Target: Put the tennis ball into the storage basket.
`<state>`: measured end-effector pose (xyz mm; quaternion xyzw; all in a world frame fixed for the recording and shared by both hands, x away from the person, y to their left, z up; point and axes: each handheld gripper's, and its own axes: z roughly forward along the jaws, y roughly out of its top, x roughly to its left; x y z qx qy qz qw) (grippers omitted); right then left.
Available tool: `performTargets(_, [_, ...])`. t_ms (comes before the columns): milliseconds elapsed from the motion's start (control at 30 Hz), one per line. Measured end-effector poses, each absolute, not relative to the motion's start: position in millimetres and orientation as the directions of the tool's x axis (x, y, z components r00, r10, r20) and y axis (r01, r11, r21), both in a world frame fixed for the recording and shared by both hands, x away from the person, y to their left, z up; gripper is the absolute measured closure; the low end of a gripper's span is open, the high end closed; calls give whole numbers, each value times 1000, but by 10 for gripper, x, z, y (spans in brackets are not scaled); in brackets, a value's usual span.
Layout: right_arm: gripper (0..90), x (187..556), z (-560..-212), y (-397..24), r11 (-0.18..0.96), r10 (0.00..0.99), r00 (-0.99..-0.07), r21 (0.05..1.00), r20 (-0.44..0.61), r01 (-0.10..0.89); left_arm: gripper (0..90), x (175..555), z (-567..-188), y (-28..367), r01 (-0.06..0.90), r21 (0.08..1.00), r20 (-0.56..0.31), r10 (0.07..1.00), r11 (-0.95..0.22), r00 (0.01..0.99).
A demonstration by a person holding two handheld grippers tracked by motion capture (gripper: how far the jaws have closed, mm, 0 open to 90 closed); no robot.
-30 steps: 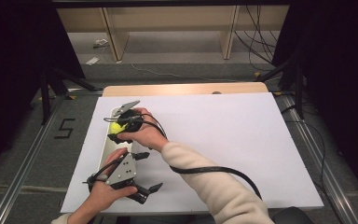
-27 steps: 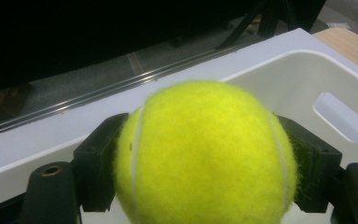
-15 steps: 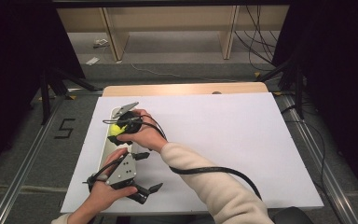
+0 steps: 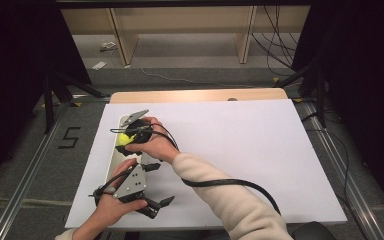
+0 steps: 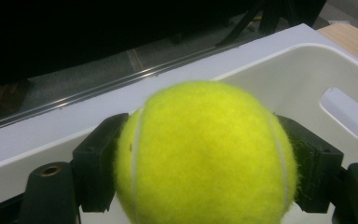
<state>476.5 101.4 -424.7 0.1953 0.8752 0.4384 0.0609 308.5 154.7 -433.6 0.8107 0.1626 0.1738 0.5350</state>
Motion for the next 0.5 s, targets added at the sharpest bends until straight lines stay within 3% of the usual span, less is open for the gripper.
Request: performTargets(500, [168, 4764, -4129, 973, 501, 385, -922, 830, 38, 244, 0, 3087, -4337, 1549, 80, 924, 106, 449, -375, 887])
